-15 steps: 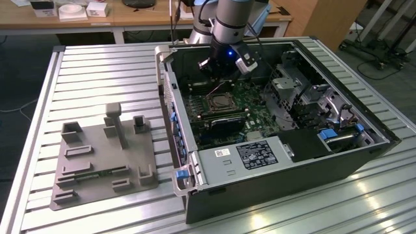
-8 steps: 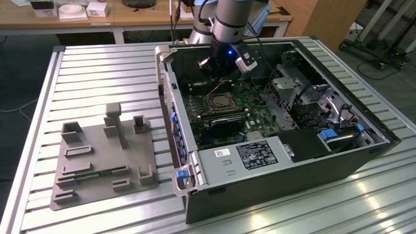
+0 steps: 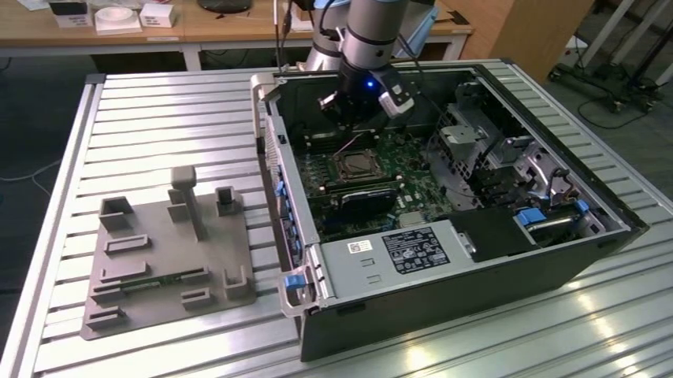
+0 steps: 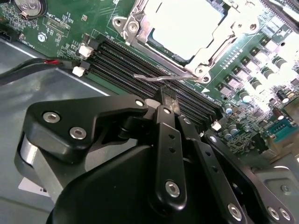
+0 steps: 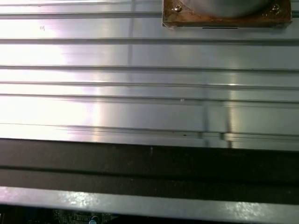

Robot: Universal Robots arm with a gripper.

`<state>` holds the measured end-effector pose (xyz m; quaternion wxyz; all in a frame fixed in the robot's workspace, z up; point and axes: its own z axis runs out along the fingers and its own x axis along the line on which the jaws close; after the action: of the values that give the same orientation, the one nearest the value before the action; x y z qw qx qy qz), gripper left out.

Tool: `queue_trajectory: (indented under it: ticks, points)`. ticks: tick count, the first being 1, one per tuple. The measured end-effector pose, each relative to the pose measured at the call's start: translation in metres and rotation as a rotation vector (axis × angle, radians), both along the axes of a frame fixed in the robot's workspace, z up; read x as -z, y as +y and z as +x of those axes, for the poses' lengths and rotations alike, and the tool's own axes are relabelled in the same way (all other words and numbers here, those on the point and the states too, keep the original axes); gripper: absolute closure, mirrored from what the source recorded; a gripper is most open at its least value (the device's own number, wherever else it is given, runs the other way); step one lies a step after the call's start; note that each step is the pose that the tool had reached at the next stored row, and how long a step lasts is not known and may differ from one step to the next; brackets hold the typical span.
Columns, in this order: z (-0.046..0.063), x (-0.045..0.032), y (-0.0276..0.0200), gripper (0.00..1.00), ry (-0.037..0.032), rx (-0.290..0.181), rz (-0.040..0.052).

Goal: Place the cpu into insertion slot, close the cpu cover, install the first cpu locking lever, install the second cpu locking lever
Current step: 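Install the first cpu locking lever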

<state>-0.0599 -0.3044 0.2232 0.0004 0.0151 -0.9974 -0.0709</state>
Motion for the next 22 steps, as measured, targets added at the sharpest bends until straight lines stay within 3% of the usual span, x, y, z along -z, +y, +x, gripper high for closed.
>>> queue_trajectory:
  ticks: [10, 11, 14, 16, 18, 22]
  points:
    - [-0.0005, 0.0003, 0.0005, 0.9, 0.0002, 0.0, -0.0021]
    - [-0.0005, 0.0004, 0.0006, 0.9, 0.0002, 0.0, -0.0055]
    - [-0.0005, 0.0004, 0.0005, 0.9, 0.0001, 0.0, -0.0349]
    - [-0.0005, 0.0003, 0.0005, 0.9, 0.0002, 0.0, -0.0451]
    - [-0.0005, 0.0004, 0.0005, 0.9, 0.0001, 0.0, -0.0503]
    - [-0.0005, 0.0003, 0.001, 0.9, 0.0002, 0.0, -0.0511]
